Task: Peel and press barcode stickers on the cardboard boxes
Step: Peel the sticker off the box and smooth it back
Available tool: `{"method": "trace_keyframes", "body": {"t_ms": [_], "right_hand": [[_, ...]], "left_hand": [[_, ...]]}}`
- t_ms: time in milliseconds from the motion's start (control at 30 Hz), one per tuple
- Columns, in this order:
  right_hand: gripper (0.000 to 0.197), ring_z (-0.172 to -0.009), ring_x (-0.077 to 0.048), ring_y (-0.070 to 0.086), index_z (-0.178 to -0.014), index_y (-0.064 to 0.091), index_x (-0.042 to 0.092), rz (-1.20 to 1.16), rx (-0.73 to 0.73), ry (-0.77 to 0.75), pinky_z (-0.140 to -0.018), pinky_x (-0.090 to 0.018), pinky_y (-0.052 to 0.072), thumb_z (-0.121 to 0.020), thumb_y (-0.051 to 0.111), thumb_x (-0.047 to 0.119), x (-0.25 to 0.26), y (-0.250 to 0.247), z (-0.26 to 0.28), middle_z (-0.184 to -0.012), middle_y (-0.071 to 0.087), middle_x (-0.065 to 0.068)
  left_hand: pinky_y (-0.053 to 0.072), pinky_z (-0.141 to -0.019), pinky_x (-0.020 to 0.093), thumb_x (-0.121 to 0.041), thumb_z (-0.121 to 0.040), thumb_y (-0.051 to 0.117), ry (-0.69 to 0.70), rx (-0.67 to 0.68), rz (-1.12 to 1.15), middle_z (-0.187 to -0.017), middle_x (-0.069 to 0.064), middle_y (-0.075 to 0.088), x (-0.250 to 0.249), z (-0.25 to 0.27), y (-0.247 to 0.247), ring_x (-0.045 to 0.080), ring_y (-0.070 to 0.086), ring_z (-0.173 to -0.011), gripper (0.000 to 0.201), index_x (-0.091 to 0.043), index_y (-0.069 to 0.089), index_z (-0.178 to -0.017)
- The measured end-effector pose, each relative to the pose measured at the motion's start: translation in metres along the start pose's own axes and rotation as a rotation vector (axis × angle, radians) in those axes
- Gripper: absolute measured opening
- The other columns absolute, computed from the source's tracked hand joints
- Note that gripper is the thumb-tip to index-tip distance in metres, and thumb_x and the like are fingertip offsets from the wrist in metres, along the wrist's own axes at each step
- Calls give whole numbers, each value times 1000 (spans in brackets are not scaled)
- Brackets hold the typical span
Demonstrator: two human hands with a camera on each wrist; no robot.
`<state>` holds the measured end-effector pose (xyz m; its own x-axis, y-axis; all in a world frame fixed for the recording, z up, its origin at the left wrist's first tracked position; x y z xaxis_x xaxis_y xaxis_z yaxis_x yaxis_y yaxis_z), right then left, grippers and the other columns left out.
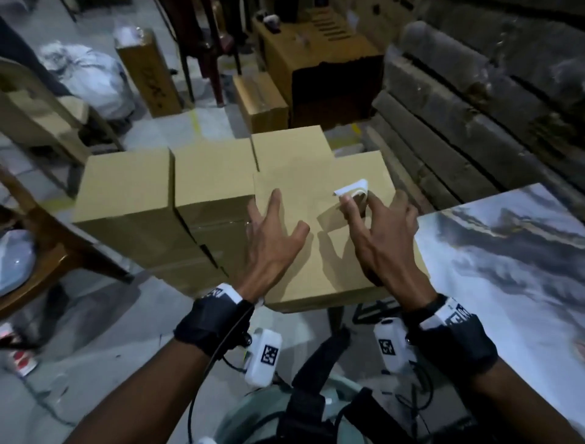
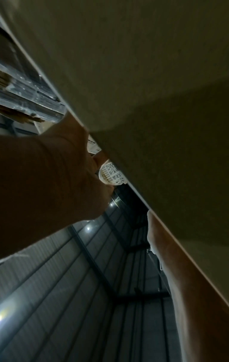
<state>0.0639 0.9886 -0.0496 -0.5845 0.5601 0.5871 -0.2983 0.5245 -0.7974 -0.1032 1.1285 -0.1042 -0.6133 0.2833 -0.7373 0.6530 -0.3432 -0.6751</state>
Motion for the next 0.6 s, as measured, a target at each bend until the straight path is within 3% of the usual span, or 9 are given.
{"method": "trace_keyframes", "body": {"t_ms": [133, 233, 433, 533, 600], "right_hand": [[65, -131, -34, 33, -122, 64, 33, 3, 86, -1, -115, -53, 28, -96, 26, 79, 16, 54, 13, -139, 36, -12], [70, -133, -34, 31, -127, 64, 30, 5, 162, 0, -116, -54, 28, -96, 25, 79, 13, 93, 26, -142, 36, -12], [68, -139, -40, 26, -138, 56, 27, 31, 319, -12, -119, -53, 25, -98, 26, 73, -4, 171, 53, -155, 26, -17], [64, -147, -40, 15, -144, 49, 25, 7, 412, -13, -121, -49, 15, -100, 33, 68, -10, 213, 71, -162, 16, -24], [62, -150, -40, 9, -149, 45, 24, 1, 482, -20, -121, -51, 14, -101, 39, 63, -11, 238, 85, -164, 9, -26]], "left_hand": [[47, -105, 48, -56, -85, 58, -76, 6, -17, -161, 10, 14, 58, 2, -11, 44, 41, -135, 83, -39, 20, -157], [41, -108, 41, -47, -87, 64, -138, 22, 3, -163, 12, 10, 97, 10, -10, 39, 34, -143, 84, -36, 21, -158], [41, -111, 50, -51, -82, 61, -271, 66, -48, -162, 16, 13, 167, 29, 3, 43, 33, -142, 89, -32, 19, -158], [38, -111, 50, -43, -85, 68, -339, 67, -67, -160, 17, 15, 201, 40, 8, 43, 32, -142, 90, -28, 19, -160], [39, -111, 52, -47, -81, 67, -378, 56, -75, -158, 18, 18, 226, 47, 8, 43, 33, -140, 94, -27, 20, -159]]}}
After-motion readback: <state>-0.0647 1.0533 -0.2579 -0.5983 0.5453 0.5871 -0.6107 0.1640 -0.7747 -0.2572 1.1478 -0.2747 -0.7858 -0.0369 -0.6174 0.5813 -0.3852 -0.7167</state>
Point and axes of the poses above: each hand's wrist, its own z-axis away from the middle knuckle, its own y-axis out of the palm, x = y × z, the point moved 7 cm from there along -z, towards the middle knuckle
